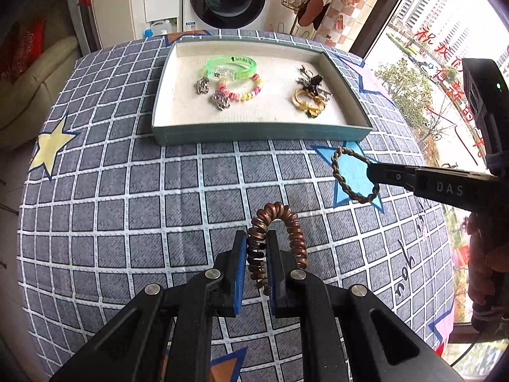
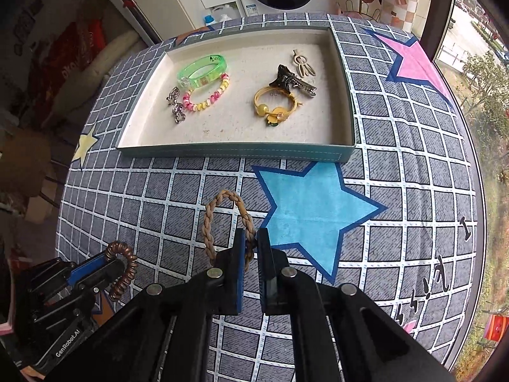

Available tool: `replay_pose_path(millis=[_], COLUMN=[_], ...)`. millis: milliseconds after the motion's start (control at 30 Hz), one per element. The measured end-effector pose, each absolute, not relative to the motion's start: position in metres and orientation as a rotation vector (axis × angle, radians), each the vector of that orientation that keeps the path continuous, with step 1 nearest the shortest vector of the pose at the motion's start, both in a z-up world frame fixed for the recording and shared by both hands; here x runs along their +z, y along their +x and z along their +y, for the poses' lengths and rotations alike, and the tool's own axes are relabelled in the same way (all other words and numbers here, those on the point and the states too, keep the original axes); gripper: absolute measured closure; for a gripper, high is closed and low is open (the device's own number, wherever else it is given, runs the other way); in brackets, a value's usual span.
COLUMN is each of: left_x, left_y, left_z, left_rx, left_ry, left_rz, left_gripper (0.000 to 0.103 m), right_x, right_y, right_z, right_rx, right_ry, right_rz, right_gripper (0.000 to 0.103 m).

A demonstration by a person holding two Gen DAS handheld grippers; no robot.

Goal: Organize jewelry
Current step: 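Carry the coil hair tie and braided bracelet over the tray with both tools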

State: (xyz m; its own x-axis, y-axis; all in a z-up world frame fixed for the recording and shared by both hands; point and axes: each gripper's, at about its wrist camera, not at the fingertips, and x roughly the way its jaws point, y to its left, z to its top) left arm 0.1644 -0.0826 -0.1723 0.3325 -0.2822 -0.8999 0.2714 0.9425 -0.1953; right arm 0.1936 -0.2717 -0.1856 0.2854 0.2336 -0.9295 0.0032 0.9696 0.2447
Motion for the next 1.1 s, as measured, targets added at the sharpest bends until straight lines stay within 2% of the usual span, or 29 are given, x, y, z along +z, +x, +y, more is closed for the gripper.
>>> replay_pose_path(millis=[533, 1100], left_x=[-0.136, -0.177], left_y=[0.242, 0.314], left_z=[-0.080, -0.096], left_rx=[-0.310, -0.203], left_ry=[-0.012, 0.022], left_rz=[1.048, 1.075], left_gripper=[0.079, 0.079], right_x=[-0.150, -0.190], right_y=[0.247, 0.311], right_z=[-0.295, -0.301], right_rx=[0.154, 0.138], right_ry=[0.276, 0.315], right_rz=[1.191, 1.231], right_gripper=[0.095, 0.095])
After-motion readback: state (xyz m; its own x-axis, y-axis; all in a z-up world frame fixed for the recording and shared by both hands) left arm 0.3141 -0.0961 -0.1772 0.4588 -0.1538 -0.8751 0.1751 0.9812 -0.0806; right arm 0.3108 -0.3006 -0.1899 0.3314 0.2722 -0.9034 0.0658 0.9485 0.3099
